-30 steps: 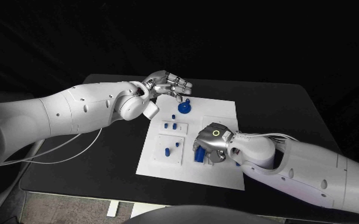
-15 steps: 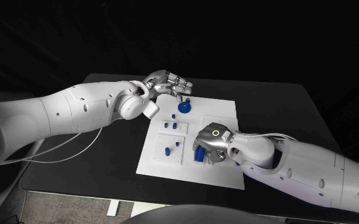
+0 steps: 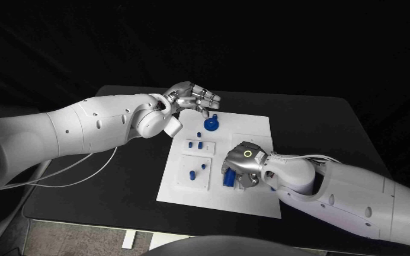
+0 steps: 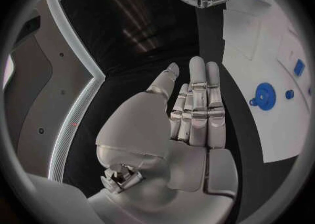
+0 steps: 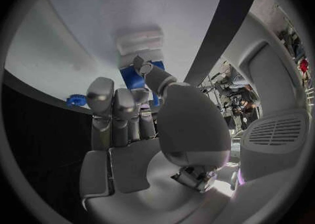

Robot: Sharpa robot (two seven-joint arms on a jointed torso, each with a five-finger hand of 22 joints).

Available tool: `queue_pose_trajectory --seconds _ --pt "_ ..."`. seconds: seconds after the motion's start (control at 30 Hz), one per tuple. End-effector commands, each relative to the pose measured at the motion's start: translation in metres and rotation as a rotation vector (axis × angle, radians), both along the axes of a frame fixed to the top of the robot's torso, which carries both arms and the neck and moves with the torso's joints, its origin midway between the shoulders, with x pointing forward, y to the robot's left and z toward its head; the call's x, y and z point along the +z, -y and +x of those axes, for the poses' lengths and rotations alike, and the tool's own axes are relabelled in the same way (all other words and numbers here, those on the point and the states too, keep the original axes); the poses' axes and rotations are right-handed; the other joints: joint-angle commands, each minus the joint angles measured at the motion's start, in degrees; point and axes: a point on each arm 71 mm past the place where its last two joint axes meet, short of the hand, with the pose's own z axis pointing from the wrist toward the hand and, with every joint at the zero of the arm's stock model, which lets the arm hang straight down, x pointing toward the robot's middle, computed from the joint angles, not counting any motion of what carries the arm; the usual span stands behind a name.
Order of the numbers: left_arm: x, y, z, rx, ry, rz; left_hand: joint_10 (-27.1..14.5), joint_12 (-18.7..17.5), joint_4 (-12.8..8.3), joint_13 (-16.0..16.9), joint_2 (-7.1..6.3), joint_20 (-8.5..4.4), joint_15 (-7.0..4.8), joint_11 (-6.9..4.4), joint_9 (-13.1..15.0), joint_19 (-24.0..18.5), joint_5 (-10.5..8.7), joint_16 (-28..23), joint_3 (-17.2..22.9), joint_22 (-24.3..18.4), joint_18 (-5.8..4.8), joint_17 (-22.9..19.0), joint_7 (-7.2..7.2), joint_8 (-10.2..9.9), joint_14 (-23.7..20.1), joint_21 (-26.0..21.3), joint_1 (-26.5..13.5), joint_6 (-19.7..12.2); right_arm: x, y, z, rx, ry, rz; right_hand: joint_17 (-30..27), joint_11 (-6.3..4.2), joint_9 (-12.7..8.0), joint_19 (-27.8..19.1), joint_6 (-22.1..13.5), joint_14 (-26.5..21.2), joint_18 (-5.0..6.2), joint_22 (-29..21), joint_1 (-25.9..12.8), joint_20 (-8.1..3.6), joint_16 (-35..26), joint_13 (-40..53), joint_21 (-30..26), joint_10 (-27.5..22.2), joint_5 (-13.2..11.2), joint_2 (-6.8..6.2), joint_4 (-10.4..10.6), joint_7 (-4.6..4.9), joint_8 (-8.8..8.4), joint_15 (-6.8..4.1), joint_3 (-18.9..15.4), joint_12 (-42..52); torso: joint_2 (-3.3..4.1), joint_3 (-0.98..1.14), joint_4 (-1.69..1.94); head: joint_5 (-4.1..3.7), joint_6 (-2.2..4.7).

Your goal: Assemble the parts on the task board

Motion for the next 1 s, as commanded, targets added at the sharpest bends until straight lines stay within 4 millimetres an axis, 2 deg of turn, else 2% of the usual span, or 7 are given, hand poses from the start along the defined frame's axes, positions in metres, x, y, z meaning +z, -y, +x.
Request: queue_pose_trajectory --seconds 0.03,0.17,0.3,0.43,0.47,0.63,1.0 --pt "0.001 0.002 0.0 -0.013 -0.002 -0.014 0.1 -0.2 0.0 0.0 0.35 0.12 0.04 0.02 0.0 0.1 -0.23 0.4 -0.5 0.0 -0.03 -0.1 0.24 -0.2 -0.4 -0.1 0.2 -0.4 0.001 0.003 -0.001 0.015 0.014 0.014 0.1 0.16 0.1 0.6 1.6 0.0 -0.77 5.5 -0.6 0.26 0.4 -0.1 0.2 -0.2 -0.1 0.18 0.0 1.2 0.24 0.41 0.4 0.1 0.0 -0.02 0.0 0.04 0.11" --pt "0.001 0.002 0.0 -0.012 0.0 -0.014 0.1 -0.2 0.0 0.0 0.36 0.12 0.04 0.02 0.0 0.1 -0.23 0.4 -0.5 0.0 -0.03 -0.1 0.24 -0.2 -0.4 -0.2 0.2 -0.4 0.004 0.004 -0.002 0.021 0.022 0.042 0.2 0.2 0.1 0.7 1.8 0.1 -0.73 5.5 -0.7 0.28 0.5 -0.2 0.3 -0.2 -0.1 0.06 -0.1 1.24 0.2 0.42 0.5 0.3 0.0 -0.03 0.01 0.0 0.31" --pt "0.001 0.002 0.0 -0.011 0.0 -0.014 0.1 -0.2 0.0 0.0 0.36 0.12 0.04 0.02 0.0 0.1 -0.23 0.4 -0.5 0.0 -0.03 -0.1 0.24 -0.2 -0.4 -0.2 0.2 -0.4 0.009 0.006 -0.001 0.028 0.028 0.069 0.3 0.15 0.1 0.7 1.9 0.1 -0.72 5.5 -0.7 0.26 0.5 -0.3 0.4 -0.2 -0.1 -0.01 -0.1 1.25 0.2 0.41 0.6 0.4 0.0 -0.04 0.01 0.07 -0.05" --pt "0.001 0.002 0.0 -0.012 0.0 -0.014 0.1 -0.2 0.0 0.0 0.36 0.12 0.04 0.02 0.0 0.1 -0.23 0.4 -0.5 0.0 -0.03 -0.1 0.24 -0.2 -0.4 -0.2 0.2 -0.4 0.013 0.006 -0.001 0.036 0.034 0.093 0.3 0.12 0.1 0.7 2.0 0.1 -0.71 5.5 -0.8 0.23 0.5 -0.4 0.4 -0.2 -0.1 -0.06 -0.1 1.25 0.2 0.39 0.7 0.4 -0.01 -0.05 0.0 0.11 -0.09" --pt "0.001 0.002 0.0 -0.012 0.0 -0.014 0.1 -0.2 0.0 0.0 0.36 0.12 0.04 0.02 0.0 0.1 -0.23 0.4 -0.5 0.0 -0.03 -0.1 0.24 -0.2 -0.4 -0.2 0.2 -0.4 0.014 0.006 -0.001 0.037 0.035 0.098 0.3 0.13 0.1 0.7 2.0 0.1 -0.71 5.5 -0.8 0.23 0.5 -0.4 0.5 -0.2 -0.1 -0.11 -0.1 1.24 0.2 0.36 0.7 0.5 0.0 -0.05 0.0 0.15 0.1" --pt "0.001 0.001 0.0 -0.011 0.0 -0.014 0.1 -0.2 0.0 0.0 0.36 0.12 0.04 0.02 0.0 0.1 -0.23 0.4 -0.5 0.0 -0.03 -0.1 0.24 -0.2 -0.4 -0.2 0.2 -0.4 0.018 0.007 -0.002 0.045 0.034 0.12 0.3 0.08 0.1 0.8 2.1 0.2 -0.7 5.6 -0.8 0.21 0.5 -0.4 0.7 -0.2 -0.1 -0.18 -0.1 1.27 0.19 0.35 0.7 0.6 0.0 -0.05 0.0 0.16 -0.15" --pt "0.001 0.001 0.0 -0.011 -0.001 -0.013 0.1 -0.2 0.1 0.0 0.36 0.13 0.06 0.05 0.0 0.1 -0.25 0.4 -0.7 -0.1 -0.04 -0.1 0.36 -0.2 -0.4 -0.2 0.2 -0.9 0.022 0.006 -0.005 0.076 -0.006 0.121 0.4 0.07 0.1 0.7 2.1 0.1 -0.73 5.6 -1.0 0.28 0.5 -0.5 0.9 -0.4 0.1 -0.04 0.1 1.24 0.19 0.43 0.4 0.9 -0.01 -0.08 0.02 0.17 -0.09"
